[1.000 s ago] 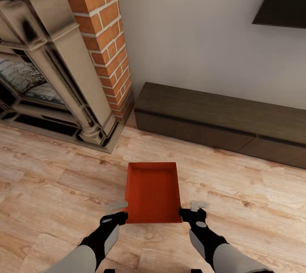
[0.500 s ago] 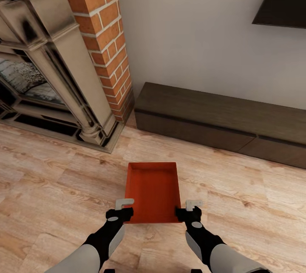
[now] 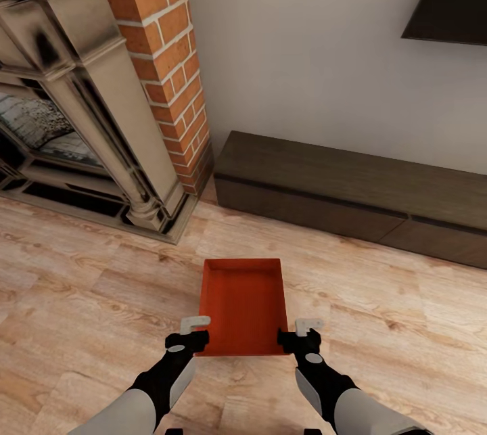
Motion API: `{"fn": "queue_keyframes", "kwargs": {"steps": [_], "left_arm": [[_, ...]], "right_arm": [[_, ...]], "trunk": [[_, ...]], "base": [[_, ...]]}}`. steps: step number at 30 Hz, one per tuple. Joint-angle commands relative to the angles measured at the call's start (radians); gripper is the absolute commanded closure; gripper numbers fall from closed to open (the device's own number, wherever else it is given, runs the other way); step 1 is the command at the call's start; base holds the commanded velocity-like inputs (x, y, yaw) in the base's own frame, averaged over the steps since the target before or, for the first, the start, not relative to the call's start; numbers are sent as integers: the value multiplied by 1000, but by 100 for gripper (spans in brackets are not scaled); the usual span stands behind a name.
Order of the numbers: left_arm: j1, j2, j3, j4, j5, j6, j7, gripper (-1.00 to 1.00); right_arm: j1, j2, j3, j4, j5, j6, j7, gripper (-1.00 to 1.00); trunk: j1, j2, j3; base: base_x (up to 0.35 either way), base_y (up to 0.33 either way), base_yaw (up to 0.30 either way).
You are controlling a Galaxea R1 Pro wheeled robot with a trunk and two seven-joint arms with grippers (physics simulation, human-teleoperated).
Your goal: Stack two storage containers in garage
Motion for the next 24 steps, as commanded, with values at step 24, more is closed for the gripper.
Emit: {"fn": "queue_keyframes", "kwargs": {"steps": [24], "left_arm": [[0,2,-9,-2,10,4,6,-100]], "right_arm": [[-1,-7,9,2,-12,-6,-1,-100]], "trunk": [[0,0,-1]], "base": [[136,0,0]]}}
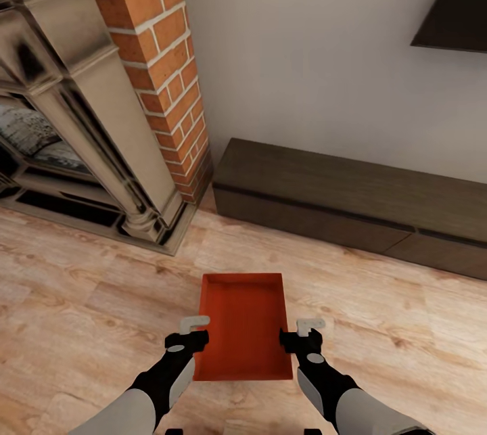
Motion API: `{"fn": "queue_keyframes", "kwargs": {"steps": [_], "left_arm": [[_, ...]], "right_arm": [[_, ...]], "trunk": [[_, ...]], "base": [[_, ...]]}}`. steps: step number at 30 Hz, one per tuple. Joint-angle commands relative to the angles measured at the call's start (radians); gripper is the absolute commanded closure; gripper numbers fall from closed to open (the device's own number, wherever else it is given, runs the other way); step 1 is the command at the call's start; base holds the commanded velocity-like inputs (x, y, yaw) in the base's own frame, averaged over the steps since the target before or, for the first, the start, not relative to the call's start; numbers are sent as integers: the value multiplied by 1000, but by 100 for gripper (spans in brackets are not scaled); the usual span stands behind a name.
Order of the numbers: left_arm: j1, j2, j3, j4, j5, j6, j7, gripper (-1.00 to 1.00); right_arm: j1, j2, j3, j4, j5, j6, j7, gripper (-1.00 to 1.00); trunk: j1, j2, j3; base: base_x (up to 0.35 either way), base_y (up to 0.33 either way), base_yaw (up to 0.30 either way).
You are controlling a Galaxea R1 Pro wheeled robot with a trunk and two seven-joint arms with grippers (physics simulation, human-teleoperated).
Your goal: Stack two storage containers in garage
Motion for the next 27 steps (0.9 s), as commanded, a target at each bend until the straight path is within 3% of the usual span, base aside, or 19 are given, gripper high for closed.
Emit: {"fn": "queue_keyframes", "kwargs": {"steps": [1,27], "left_arm": [[0,1,-9,-2,10,5,7,-100],[0,-1,-7,10,12,7,9,-100]], "right_arm": [[-1,0,9,1,-11,-4,-5,-100],[-1,6,9,42,-11,-4,-5,-100]], "trunk": [[0,0,-1],[0,0,-1]], "base": [[95,0,0],[8,0,0]]}}
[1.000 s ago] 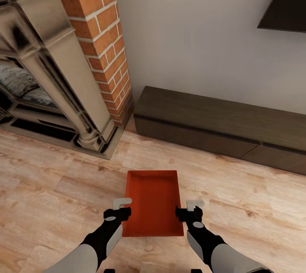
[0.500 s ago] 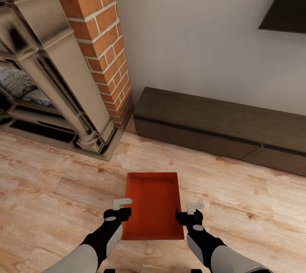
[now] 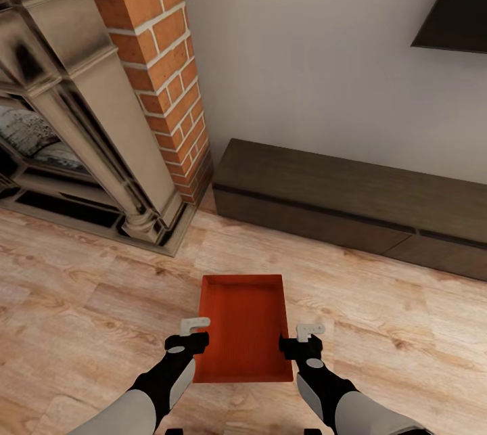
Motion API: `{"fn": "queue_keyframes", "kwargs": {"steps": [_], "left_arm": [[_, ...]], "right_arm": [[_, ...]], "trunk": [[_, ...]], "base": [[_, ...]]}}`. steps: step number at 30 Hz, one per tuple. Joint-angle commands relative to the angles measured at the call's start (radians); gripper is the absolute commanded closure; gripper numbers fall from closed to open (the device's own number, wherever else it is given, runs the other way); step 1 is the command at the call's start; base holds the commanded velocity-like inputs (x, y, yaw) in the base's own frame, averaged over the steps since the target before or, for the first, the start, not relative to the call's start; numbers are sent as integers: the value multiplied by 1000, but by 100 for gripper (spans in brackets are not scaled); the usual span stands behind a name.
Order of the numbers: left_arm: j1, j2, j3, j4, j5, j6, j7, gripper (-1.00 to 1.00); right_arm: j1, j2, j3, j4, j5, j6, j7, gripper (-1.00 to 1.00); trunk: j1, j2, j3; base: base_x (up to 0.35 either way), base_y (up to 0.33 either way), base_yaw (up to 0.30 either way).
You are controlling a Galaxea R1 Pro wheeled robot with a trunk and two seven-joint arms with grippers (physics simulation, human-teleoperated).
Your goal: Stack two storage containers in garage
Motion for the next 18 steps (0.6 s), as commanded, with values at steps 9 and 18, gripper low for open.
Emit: {"fn": "queue_keyframes", "kwargs": {"steps": [9,18], "left_arm": [[0,0,-9,-2,12,4,8,-100],[0,1,-11,-1,34,4,8,-100]], "right_arm": [[-1,-6,6,44,-11,-75,-4,-100],[-1,-6,10,70,-10,-116,-2,-100]], "trunk": [[0,0,-1],[4,-7,-4]], "base": [[0,0,0],[0,0,0]]}}
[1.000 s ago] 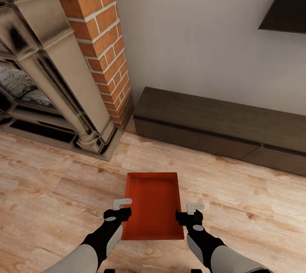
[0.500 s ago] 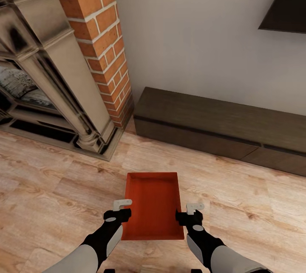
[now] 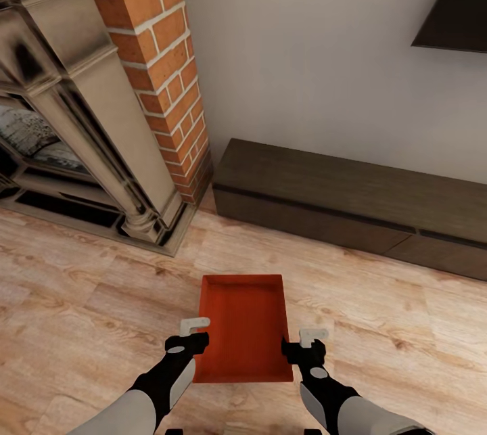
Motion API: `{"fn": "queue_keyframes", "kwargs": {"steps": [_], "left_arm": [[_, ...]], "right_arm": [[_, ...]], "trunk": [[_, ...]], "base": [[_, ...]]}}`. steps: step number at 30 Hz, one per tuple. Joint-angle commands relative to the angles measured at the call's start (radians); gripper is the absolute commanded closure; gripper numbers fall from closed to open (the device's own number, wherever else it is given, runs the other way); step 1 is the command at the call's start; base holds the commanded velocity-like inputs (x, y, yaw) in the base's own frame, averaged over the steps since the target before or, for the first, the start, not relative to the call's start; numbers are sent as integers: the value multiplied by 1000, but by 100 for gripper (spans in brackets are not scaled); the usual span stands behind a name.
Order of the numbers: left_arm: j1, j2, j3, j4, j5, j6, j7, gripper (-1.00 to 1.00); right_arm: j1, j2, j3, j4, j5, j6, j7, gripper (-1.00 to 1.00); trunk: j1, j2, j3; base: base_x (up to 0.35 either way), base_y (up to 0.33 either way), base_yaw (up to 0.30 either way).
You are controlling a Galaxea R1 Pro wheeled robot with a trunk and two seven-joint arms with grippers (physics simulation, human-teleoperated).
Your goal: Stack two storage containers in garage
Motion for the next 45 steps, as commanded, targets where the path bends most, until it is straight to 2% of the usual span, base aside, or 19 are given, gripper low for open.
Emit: {"fn": "queue_keyframes", "kwargs": {"steps": [1,5,15,19,26,28,31,45], "left_arm": [[0,1,-9,-2,16,5,7,-100],[0,1,-10,-2,28,5,6,-100],[0,1,-11,-1,29,5,7,-100],[0,1,-10,-1,29,6,8,-100],[0,1,-9,-1,29,6,8,-100],[0,1,-8,0,29,6,8,-100],[0,1,-8,0,29,6,8,-100],[0,2,-8,-1,29,7,8,-100]], "right_arm": [[-1,0,9,2,-10,-4,-3,-100],[-1,0,10,2,-6,-5,-3,-100],[-1,3,15,2,0,6,-2,-100],[-1,6,13,-10,4,58,-2,-100],[-1,10,14,-17,7,106,-2,-100],[-1,12,14,-30,7,140,-2,-100],[-1,12,13,-54,4,154,-2,-100],[-1,12,11,-117,-6,153,-2,-100]], "trunk": [[4,-8,-4],[19,-36,-16],[58,-106,-48],[73,-134,-60],[100,-183,-82],[107,-197,-88],[119,-218,-98],[173,-316,-142]], "base": [[0,0,0],[0,0,0],[0,0,0],[0,0,0],[0,0,0],[0,0,0],[0,0,0],[0,0,0]]}}
